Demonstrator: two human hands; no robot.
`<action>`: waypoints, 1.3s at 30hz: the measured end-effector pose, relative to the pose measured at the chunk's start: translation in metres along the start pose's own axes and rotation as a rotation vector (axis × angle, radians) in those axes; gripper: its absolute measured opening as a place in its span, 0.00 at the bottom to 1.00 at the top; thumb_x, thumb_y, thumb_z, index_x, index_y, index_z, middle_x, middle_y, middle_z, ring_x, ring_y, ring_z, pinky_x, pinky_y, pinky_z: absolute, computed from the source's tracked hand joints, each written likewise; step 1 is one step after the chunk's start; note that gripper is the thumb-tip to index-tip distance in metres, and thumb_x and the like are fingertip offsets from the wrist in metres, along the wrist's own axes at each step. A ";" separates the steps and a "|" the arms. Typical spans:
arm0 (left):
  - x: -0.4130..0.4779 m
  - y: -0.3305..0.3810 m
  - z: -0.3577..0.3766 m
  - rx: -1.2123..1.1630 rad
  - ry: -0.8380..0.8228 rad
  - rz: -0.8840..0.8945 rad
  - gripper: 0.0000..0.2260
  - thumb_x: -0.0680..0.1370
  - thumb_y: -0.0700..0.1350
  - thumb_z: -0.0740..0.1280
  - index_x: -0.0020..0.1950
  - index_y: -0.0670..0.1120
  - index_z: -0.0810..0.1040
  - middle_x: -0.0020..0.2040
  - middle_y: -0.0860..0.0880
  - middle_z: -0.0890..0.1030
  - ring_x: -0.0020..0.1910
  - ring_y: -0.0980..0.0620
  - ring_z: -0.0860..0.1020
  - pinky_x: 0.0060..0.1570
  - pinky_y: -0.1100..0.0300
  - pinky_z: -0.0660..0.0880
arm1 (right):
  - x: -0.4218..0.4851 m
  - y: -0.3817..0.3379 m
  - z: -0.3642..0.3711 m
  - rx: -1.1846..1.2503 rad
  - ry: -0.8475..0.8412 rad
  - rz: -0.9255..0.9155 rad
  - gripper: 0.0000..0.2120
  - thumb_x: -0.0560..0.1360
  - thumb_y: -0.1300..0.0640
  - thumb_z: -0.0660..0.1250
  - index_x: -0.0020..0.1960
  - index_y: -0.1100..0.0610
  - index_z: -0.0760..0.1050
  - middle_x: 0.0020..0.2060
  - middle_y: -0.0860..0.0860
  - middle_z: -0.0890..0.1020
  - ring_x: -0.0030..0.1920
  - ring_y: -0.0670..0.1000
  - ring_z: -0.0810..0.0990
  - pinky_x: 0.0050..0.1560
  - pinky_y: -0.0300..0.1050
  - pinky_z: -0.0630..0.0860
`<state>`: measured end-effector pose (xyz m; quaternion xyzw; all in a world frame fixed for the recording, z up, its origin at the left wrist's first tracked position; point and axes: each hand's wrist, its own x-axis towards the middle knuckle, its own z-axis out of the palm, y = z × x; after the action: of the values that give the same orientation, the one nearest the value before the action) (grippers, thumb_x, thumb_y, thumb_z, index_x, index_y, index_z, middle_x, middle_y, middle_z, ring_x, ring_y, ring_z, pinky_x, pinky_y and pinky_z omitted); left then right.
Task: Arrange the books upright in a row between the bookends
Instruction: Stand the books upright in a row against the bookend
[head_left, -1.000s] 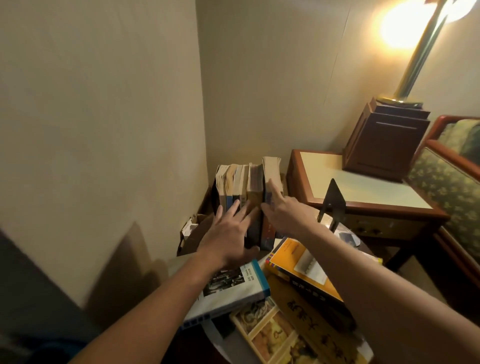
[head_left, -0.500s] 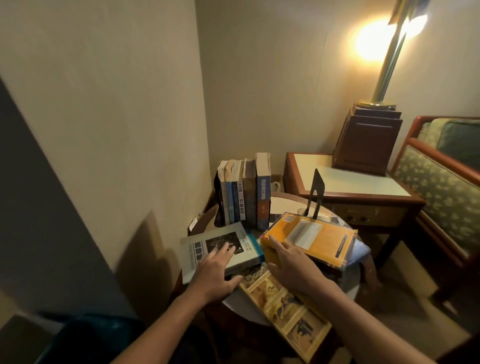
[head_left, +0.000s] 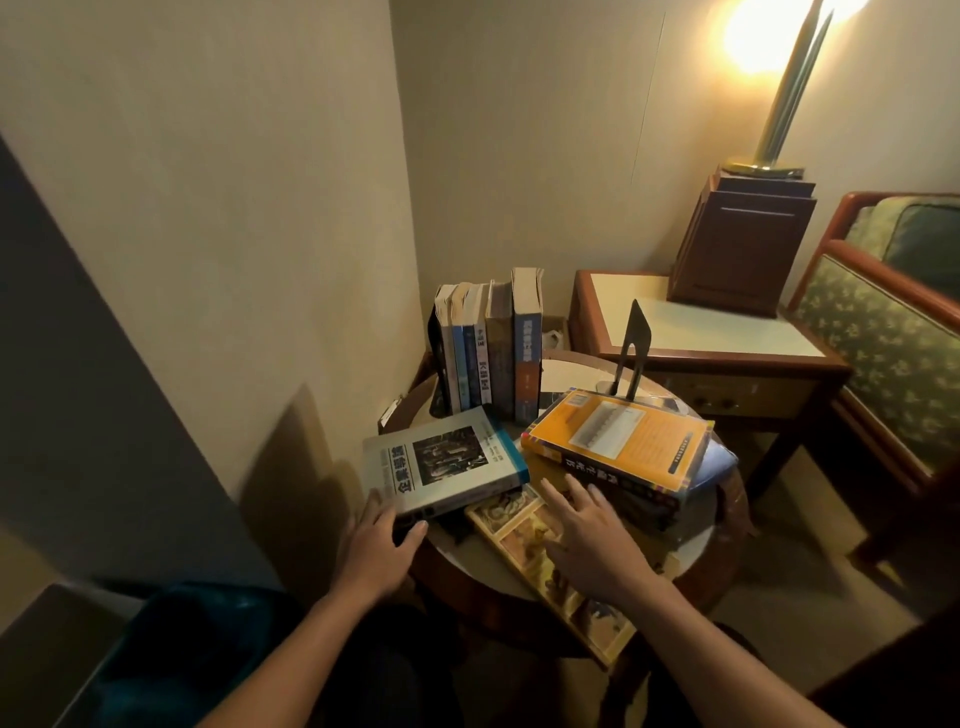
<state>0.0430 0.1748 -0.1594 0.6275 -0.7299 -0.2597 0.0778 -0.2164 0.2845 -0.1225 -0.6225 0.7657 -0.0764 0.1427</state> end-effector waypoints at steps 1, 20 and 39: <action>0.001 -0.001 0.000 -0.038 -0.005 -0.027 0.30 0.81 0.64 0.56 0.81 0.57 0.54 0.82 0.48 0.49 0.80 0.39 0.50 0.77 0.42 0.53 | 0.002 0.002 0.000 -0.037 0.047 0.008 0.36 0.81 0.43 0.61 0.81 0.44 0.44 0.81 0.54 0.47 0.80 0.62 0.45 0.78 0.62 0.51; 0.024 0.047 0.026 0.352 -0.022 0.267 0.36 0.79 0.70 0.49 0.82 0.56 0.43 0.82 0.52 0.42 0.81 0.43 0.44 0.77 0.38 0.41 | 0.006 0.099 -0.044 0.548 0.253 0.545 0.29 0.76 0.43 0.69 0.74 0.47 0.66 0.67 0.59 0.68 0.60 0.58 0.74 0.53 0.55 0.82; 0.025 0.050 0.012 0.321 -0.120 0.272 0.35 0.79 0.69 0.50 0.82 0.56 0.45 0.82 0.52 0.45 0.81 0.43 0.44 0.77 0.39 0.40 | 0.035 0.079 -0.078 1.283 0.362 0.561 0.25 0.81 0.66 0.62 0.76 0.51 0.67 0.73 0.60 0.67 0.63 0.61 0.76 0.38 0.49 0.85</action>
<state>-0.0105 0.1585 -0.1510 0.5109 -0.8431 -0.1643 -0.0325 -0.3212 0.2625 -0.0759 -0.1738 0.7125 -0.5734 0.3651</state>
